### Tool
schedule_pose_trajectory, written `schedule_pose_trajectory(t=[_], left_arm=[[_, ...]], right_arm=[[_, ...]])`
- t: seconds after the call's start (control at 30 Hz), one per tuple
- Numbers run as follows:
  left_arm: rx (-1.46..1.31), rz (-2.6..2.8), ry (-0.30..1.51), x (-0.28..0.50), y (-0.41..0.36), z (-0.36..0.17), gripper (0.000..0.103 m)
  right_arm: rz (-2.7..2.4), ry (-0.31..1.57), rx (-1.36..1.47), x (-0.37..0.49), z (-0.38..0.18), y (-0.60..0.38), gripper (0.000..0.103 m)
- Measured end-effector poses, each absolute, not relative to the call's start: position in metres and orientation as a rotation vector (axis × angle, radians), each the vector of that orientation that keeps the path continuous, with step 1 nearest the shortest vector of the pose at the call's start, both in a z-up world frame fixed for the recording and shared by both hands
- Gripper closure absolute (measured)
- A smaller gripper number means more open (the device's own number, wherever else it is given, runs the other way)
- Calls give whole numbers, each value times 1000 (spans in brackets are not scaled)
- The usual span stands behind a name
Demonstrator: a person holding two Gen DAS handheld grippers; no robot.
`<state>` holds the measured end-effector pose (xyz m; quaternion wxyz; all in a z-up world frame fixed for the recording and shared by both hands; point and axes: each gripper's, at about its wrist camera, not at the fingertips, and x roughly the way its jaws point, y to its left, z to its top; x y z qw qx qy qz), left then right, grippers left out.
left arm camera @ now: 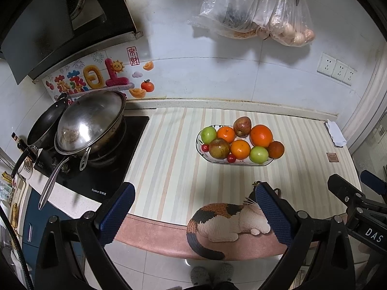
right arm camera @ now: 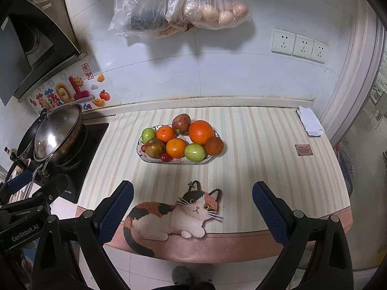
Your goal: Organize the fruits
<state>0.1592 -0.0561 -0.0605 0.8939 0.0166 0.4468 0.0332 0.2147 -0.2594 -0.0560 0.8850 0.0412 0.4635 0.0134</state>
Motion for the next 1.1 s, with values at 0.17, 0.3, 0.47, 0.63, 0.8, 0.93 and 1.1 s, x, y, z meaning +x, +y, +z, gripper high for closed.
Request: schedule_pose_trajectory(t=[0.17, 0.3, 0.47, 0.63, 0.8, 0.93, 1.1], left_arm=[[34, 70, 923, 157, -56, -59, 1], [37, 69, 925, 156, -56, -59, 1], [36, 70, 929, 152, -57, -61, 1], [34, 72, 928, 151, -56, -61, 1], [35, 71, 924, 151, -55, -61, 1], [35, 70, 922, 150, -56, -59, 1], [31, 65, 920, 148, -56, -58, 1]], right_arm=[[28, 964, 84, 214, -55, -260, 2], [29, 964, 86, 213, -54, -261, 2], [30, 970, 85, 211, -53, -263, 2], [28, 969, 85, 209, -53, -262, 2], [29, 971, 86, 209, -53, -262, 2], [32, 971, 84, 206, -52, -263, 2], [33, 971, 83, 206, -53, -263, 2]])
